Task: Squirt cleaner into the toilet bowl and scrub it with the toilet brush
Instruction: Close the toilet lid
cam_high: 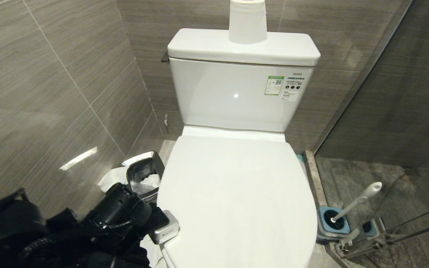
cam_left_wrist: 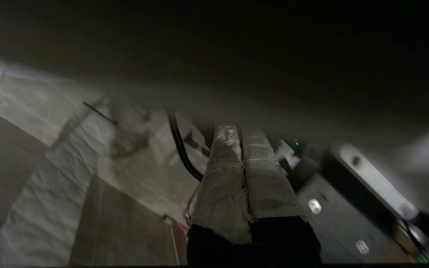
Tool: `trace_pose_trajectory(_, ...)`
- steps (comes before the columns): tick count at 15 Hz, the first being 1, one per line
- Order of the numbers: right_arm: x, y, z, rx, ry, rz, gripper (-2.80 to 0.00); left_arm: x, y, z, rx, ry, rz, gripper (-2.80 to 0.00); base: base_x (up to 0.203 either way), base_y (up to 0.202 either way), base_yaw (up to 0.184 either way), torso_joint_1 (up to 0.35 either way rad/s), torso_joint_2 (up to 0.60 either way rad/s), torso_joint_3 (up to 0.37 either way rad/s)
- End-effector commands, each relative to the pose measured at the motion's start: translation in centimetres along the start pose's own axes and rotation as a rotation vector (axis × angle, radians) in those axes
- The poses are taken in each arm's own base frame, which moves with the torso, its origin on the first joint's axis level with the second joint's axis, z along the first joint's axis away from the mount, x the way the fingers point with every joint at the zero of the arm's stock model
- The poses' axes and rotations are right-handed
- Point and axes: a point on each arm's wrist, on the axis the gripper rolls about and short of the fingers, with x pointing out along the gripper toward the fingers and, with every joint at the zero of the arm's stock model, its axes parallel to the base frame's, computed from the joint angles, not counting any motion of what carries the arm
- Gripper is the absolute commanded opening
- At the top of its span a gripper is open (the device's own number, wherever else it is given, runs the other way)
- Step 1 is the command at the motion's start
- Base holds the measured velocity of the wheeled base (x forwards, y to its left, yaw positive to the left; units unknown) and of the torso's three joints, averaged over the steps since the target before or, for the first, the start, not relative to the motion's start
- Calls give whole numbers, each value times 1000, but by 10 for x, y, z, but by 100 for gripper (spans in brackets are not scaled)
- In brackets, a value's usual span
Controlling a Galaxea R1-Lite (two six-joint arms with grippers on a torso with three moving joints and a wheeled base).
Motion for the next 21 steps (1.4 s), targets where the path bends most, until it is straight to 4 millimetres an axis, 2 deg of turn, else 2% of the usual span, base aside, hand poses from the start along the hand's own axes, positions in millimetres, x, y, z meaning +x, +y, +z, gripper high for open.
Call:
trace_pose_trajectory(1, 0, 0, 0, 0, 1, 1, -280, 48, 8, 11, -5, -147, 57, -280, 0, 0, 0, 0, 0, 0)
trace_pose_trajectory(2, 0, 0, 0, 0, 0, 1, -280, 45, 10, 15, -13, -201, 74, -280, 0, 0, 0, 0, 0, 0)
trace_pose_trajectory(4, 0, 0, 0, 0, 1, 1, -280, 17, 8, 9, -31, -220, 86, -280, 0, 0, 0, 0, 0, 0)
trace_pose_trajectory(6, 0, 0, 0, 0, 1, 1, -280, -20, 3, -7, -59, -246, 93, -280, 0, 0, 0, 0, 0, 0)
trace_pose_trajectory(9, 0, 0, 0, 0, 0, 1, -280, -59, -5, -32, -129, -265, 98, -280, 0, 0, 0, 0, 0, 0)
trace_pose_trajectory(13, 0, 0, 0, 0, 1, 1, -280, -97, -10, -56, -172, -355, 131, -280, 0, 0, 0, 0, 0, 0)
trace_pose_trajectory(15, 0, 0, 0, 0, 1, 1, -280, -117, -5, -47, -204, -452, 198, -280, 0, 0, 0, 0, 0, 0)
trace_pose_trajectory(18, 0, 0, 0, 0, 1, 1, -280, -147, 6, -21, -252, -582, 272, -280, 0, 0, 0, 0, 0, 0)
trace_pose_trajectory(21, 0, 0, 0, 0, 1, 1, -280, -135, 20, 11, -246, -649, 286, -280, 0, 0, 0, 0, 0, 0)
